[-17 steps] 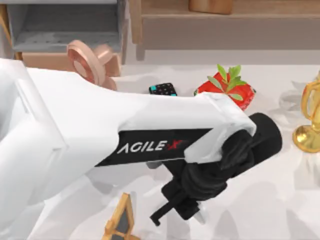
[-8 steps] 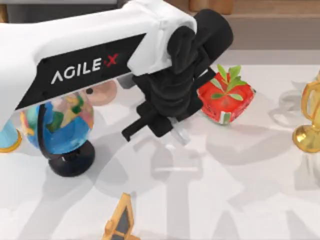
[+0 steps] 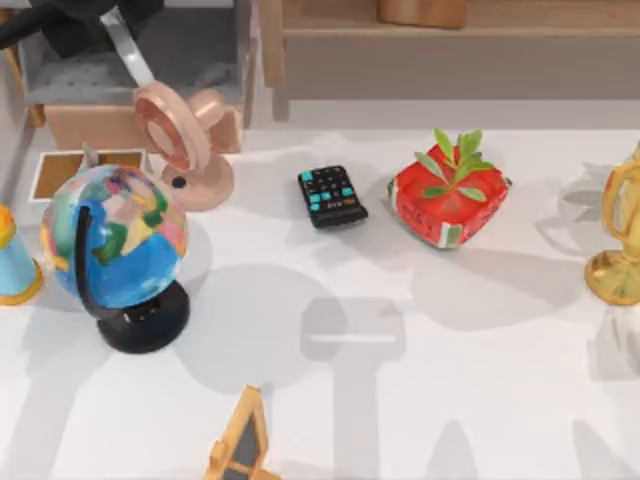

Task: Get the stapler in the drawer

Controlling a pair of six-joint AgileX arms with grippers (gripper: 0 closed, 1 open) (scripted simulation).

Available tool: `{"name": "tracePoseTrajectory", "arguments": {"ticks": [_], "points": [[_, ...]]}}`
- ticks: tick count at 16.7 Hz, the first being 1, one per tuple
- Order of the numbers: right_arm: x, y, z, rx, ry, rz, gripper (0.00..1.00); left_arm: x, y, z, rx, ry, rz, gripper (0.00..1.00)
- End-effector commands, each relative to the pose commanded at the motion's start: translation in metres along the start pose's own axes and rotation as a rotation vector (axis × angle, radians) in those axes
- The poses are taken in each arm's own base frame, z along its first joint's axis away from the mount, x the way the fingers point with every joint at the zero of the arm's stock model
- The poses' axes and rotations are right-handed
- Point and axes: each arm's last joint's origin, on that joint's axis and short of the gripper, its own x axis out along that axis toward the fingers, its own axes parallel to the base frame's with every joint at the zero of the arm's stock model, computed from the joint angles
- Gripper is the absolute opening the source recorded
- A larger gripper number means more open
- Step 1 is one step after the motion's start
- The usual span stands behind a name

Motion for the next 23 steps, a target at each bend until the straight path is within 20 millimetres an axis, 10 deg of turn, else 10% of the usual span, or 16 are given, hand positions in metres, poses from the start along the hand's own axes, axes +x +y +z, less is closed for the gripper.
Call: {"name": "tracePoseTrajectory", "arguments": {"ticks": [6, 12, 16, 23], "points": [[0.0, 0.0, 0.0, 0.0, 0.0, 0.0, 1.0, 0.017, 0.129, 0.098, 0.224, -0.042, 0.092, 0.0], [0.0, 0.0, 0.0, 0.0, 0.0, 0.0, 1.0, 0.1, 0.234, 0.119, 0.441, 0.14, 0.114, 0.0], [0.0, 0.0, 0.0, 0.0, 0.0, 0.0, 1.0, 0.14, 0.261, 0.104, 0.514, 0.274, 0.078, 0.0], [0.0, 0.0, 0.0, 0.0, 0.0, 0.0, 1.0, 0.144, 0.261, 0.102, 0.523, 0.28, 0.075, 0.0]]}}
